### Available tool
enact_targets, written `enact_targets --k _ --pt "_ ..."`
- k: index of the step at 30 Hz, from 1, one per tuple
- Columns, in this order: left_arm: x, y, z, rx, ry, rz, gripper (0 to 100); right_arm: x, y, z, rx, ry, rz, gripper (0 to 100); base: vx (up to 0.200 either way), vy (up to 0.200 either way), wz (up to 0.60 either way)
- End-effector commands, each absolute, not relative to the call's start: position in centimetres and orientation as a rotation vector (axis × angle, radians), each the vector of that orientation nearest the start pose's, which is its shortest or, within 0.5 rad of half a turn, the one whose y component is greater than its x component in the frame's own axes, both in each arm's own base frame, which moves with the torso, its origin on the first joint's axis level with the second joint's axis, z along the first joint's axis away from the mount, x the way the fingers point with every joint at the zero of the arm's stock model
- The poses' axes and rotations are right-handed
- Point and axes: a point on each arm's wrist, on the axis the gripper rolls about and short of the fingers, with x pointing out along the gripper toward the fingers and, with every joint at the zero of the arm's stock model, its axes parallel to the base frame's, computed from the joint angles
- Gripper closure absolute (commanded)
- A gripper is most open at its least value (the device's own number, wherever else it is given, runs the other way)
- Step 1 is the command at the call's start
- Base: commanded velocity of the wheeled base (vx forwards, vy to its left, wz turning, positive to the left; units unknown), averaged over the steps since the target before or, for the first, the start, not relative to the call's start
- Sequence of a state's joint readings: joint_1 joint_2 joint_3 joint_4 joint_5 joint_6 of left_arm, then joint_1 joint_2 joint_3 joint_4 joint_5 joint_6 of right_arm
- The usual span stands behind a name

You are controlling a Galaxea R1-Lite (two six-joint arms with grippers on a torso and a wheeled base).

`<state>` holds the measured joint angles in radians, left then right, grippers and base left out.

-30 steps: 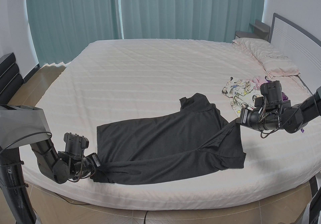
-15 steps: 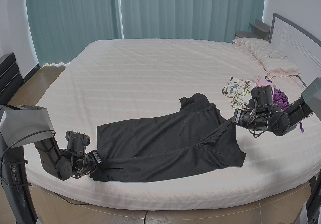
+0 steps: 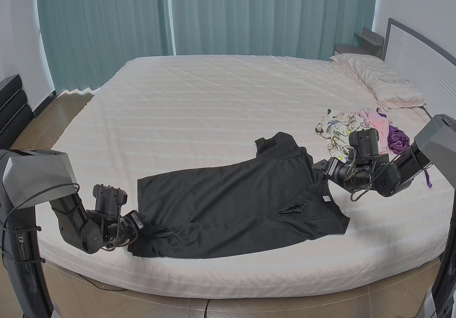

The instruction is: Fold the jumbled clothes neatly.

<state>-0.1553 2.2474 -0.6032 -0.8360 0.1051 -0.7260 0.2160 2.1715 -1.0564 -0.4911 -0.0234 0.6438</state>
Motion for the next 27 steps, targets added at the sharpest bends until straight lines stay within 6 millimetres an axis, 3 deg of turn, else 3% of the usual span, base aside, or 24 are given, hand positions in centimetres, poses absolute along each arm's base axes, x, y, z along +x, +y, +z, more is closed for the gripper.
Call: enact_targets --k 1,4,8,15,27 --pt "31.2 -4.0 -1.1 -0.631 0.774 0.236 0 39.2 8.5 5.8 0.606 0.671 -0.045 0 0.0 0.0 0.0" --pt "29.6 -3.8 0.4 -0.742 0.797 0.187 0 39.2 9.5 5.5 0.734 0.689 -0.078 0 0.0 0.0 0.0" --pt "28.3 -3.9 1.4 -0.882 0.846 0.103 0 39.8 10.7 3.4 0.815 0.73 -0.11 0 0.0 0.0 0.0" --pt "27.9 -2.7 0.9 -0.972 0.86 0.033 0 40.5 12.2 1.0 0.843 0.764 -0.132 0 0.0 0.0 0.0" --pt "27.6 -2.9 0.8 -1.024 0.842 0.041 0 42.3 12.8 -0.8 0.83 0.734 -0.148 0 0.0 0.0 0.0"
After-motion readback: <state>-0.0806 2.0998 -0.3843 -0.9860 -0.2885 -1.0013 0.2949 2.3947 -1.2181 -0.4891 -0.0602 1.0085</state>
